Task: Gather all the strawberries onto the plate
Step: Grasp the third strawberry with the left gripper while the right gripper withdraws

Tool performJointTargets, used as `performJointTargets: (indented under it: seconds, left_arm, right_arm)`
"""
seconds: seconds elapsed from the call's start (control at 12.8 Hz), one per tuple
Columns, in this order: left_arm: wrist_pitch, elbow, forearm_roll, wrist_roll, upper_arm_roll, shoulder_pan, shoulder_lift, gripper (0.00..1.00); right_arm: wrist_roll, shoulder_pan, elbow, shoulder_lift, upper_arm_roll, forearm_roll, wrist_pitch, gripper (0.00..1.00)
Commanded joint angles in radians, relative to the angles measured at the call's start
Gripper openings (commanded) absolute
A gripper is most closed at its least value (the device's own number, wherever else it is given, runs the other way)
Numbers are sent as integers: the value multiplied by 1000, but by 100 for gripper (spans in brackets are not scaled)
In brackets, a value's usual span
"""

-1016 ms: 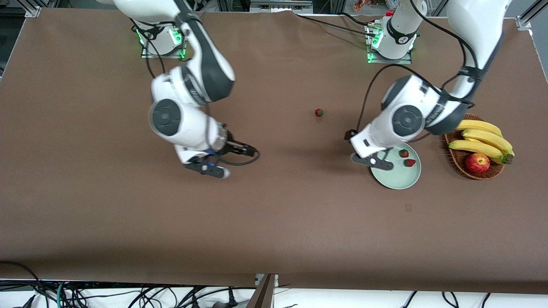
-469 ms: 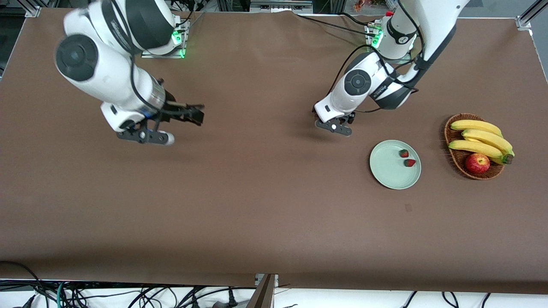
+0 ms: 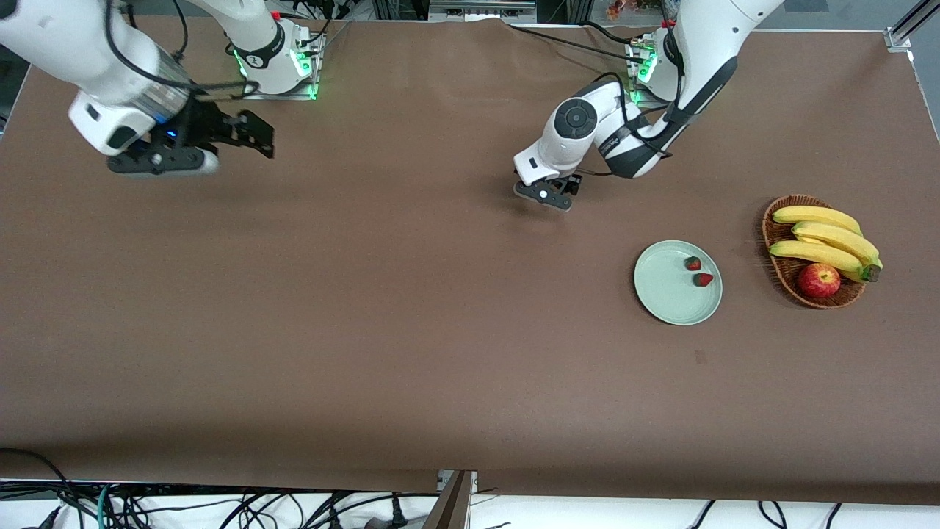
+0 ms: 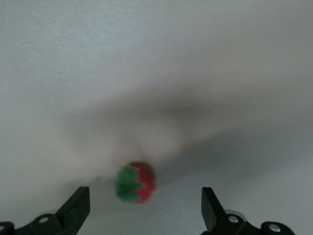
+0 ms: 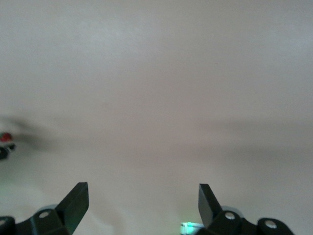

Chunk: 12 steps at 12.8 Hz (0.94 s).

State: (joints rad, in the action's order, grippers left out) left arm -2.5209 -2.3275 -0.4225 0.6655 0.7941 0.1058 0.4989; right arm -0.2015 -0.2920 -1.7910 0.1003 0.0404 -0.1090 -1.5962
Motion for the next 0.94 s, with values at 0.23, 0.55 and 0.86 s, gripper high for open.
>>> performJointTargets:
  seconds: [0.23,0.55,0.86]
  left_arm:
    - [-15,13,-93,71,-7,-3,33,16]
    - [-1,49,-93,65,2,44,4,0]
    - [145,201,-85,43,5,144,7,0]
  right_arm:
    - [129,100,-15,55,-24,115,27,100]
    - [128,105,62,22,-22,111,27,100]
    - [114,102,96,-19,-24,153,24,100]
